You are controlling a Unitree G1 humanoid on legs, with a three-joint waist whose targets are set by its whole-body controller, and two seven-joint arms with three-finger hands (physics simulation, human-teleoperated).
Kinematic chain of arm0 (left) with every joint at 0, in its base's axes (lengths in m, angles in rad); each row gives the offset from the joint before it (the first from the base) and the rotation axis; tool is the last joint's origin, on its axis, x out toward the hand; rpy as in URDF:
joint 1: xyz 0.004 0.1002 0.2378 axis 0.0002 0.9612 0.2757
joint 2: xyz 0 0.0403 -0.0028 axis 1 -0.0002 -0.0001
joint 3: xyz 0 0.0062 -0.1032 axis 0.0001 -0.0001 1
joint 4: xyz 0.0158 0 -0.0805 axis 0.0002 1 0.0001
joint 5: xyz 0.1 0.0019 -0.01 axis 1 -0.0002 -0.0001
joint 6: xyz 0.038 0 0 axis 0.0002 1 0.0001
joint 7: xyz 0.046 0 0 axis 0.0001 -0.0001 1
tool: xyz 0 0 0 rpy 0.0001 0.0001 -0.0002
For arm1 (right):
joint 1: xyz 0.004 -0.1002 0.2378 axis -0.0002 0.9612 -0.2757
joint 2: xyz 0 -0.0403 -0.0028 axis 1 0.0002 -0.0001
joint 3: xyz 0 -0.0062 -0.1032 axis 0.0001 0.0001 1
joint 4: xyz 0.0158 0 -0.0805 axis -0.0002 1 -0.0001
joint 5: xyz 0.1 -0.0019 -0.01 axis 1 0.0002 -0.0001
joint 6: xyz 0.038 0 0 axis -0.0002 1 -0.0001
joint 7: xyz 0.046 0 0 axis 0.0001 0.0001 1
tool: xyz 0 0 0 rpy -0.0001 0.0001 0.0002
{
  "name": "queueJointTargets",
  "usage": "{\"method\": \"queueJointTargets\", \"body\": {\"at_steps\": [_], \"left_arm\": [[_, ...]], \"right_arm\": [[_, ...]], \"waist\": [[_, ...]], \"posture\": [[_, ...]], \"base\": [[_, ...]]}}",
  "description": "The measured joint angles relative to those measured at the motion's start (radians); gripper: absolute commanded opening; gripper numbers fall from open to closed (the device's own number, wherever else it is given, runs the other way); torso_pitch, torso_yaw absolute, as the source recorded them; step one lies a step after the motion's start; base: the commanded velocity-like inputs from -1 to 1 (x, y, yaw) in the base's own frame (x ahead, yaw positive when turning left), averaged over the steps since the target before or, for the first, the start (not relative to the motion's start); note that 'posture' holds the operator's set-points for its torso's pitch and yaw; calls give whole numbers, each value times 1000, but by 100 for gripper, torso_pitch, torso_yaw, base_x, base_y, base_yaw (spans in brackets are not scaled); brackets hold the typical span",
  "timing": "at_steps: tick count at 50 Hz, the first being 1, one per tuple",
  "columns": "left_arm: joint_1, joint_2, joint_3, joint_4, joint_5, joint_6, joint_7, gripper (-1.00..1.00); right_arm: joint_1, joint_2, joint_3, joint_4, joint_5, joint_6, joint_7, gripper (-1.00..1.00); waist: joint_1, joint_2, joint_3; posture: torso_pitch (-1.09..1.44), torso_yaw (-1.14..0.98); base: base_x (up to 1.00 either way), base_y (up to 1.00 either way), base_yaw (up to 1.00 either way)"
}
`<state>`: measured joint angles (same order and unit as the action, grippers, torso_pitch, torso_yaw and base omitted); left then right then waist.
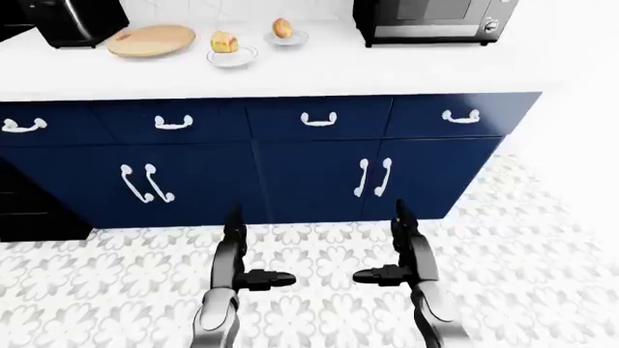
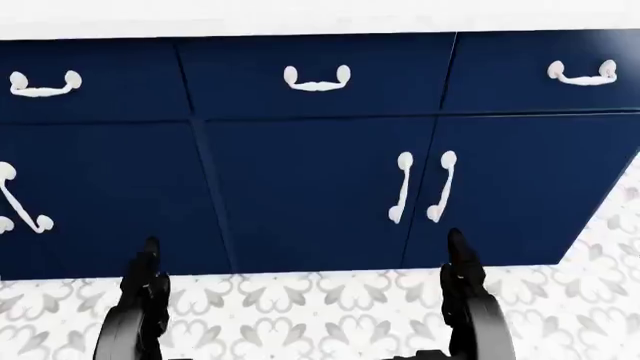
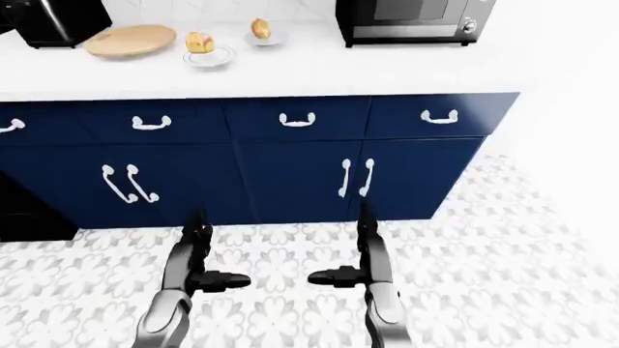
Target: Place all breads on the cutting board.
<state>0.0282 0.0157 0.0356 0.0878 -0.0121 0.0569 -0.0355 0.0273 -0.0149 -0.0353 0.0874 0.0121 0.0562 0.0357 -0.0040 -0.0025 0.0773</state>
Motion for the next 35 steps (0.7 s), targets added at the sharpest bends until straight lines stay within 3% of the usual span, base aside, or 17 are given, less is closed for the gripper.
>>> {"method": "queueJointTargets", "body": {"at_steps": [1,3,5,8,13,22,26,29,35], "left_arm": [[-2,1,-2,-31,0,15,0,100],[-27,2,-3,-112,0,32,2,100],[-36,1,-5,-136,-1,25,1,100],[-26,1,-8,-133,2,41,-1,100],[-27,8,-3,-186,11,118,-2,100],[-152,34,20,-543,21,436,-13,100],[-221,46,33,-622,17,551,-19,100],[-262,53,17,-655,9,638,-30,100],[-299,74,51,-717,15,734,-36,100]], "right_arm": [[3,-2,-1,-29,4,8,2,100],[-12,-6,-10,-104,12,10,3,100],[-19,-4,-13,-123,16,0,2,100],[-11,-6,-12,-132,16,20,1,100],[-16,-10,-26,-176,23,78,-5,100],[-84,-36,-75,-488,50,324,-14,100],[-130,-54,-110,-579,93,423,-16,100],[-134,-58,-129,-611,113,456,-22,100],[-164,-58,-87,-645,140,524,-16,100]], "waist": [[0,-4,-8],[4,-4,-55],[5,-11,-39],[5,-9,-58],[8,-6,-56],[9,-6,-75],[10,-6,-82],[15,-7,-64],[54,-10,-49]], "posture": [[0,0],[0,0],[0,0],[0,0],[0,0],[0,0],[0,0],[0,0],[0,0]], "base": [[0,0,0],[0,0,0],[0,0,0],[0,0,0],[0,0,0],[0,0,0],[0,0,18],[0,0,100],[0,0,100]]}}
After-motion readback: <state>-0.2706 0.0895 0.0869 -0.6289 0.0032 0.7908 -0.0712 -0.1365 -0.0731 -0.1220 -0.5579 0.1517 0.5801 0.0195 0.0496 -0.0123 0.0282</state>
